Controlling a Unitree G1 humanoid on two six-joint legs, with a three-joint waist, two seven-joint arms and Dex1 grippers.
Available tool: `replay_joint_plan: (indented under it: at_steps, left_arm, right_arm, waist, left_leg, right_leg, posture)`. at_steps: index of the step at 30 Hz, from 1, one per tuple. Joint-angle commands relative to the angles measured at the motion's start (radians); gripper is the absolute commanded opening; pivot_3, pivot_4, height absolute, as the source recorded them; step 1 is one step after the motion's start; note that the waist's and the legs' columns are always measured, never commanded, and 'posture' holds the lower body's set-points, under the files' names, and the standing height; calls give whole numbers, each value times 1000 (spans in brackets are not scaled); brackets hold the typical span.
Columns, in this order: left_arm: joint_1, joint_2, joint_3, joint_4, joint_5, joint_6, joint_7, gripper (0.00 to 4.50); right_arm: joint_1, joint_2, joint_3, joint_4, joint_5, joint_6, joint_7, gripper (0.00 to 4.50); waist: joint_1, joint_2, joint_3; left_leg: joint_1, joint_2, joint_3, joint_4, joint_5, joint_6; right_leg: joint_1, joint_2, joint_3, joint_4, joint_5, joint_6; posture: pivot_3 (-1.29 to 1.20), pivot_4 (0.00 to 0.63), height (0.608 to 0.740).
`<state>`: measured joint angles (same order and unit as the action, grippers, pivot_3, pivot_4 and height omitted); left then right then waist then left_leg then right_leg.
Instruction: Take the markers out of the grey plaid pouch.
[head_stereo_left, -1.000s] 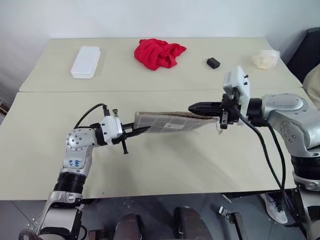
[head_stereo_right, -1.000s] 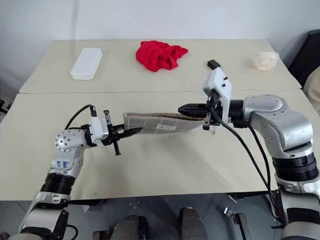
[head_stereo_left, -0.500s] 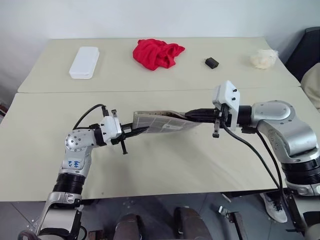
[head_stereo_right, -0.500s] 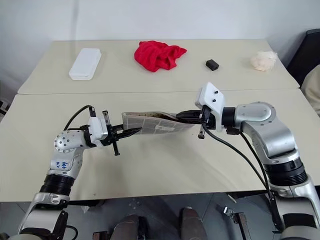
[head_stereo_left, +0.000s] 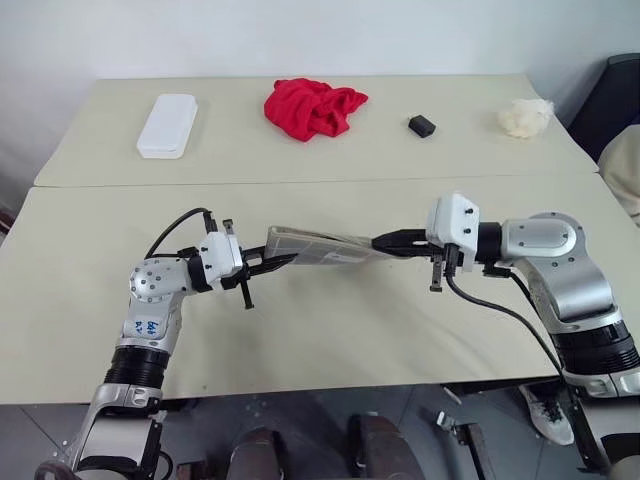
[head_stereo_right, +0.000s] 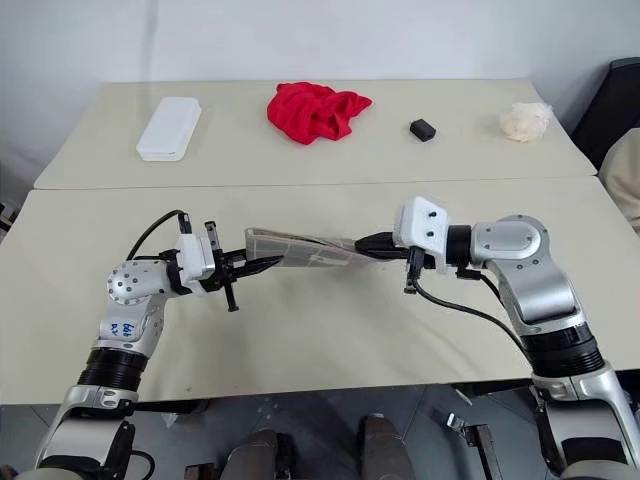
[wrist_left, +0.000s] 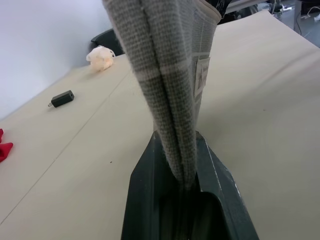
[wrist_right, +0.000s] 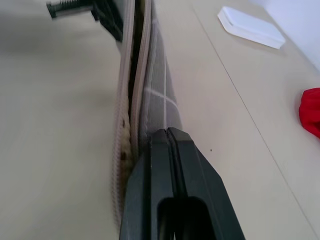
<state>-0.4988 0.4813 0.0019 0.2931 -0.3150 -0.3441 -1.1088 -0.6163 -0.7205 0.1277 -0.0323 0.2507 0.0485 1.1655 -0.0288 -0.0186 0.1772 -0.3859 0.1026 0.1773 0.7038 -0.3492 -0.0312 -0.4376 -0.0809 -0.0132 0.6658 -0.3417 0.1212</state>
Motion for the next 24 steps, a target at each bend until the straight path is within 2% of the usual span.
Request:
replay_joint_plan:
  at_steps: [1,3,13,24]
  left_arm:
    - [-6,11,17,-8,-17,6,-4,0]
    - [-5,11,18,-9,-17,7,-5,0]
    - [7,11,22,-17,-13,6,-6,0]
    - [9,14,23,-5,-11,1,-13,0]
  right_arm:
    - [-15,20,-3,53,-58,-257,17,29]
    - [-44,53,-16,99,-85,-397,-13,29]
    - [-86,106,-36,86,-8,-332,-31,29]
    - [-49,89,1,68,-27,-308,31,29]
  waist:
    - [0,0,0]
    - [-2,0,0]
    - [-2,0,0]
    - [-2,0,0]
  left_leg:
    - [0,0,0,0,0,0]
    - [0,0,0,0,0,0]
    - [0,1,0,4,0,0]
    - [0,1,-1,5,0,0]
  right_leg:
    - [0,0,0,0,0,0]
    - [0,0,0,0,0,0]
    - [1,0,0,5,0,0]
    - [1,0,0,6,0,0]
  posture:
    - [0,150,740]
    - [0,150,740]
    - [0,150,740]
    - [0,150,740]
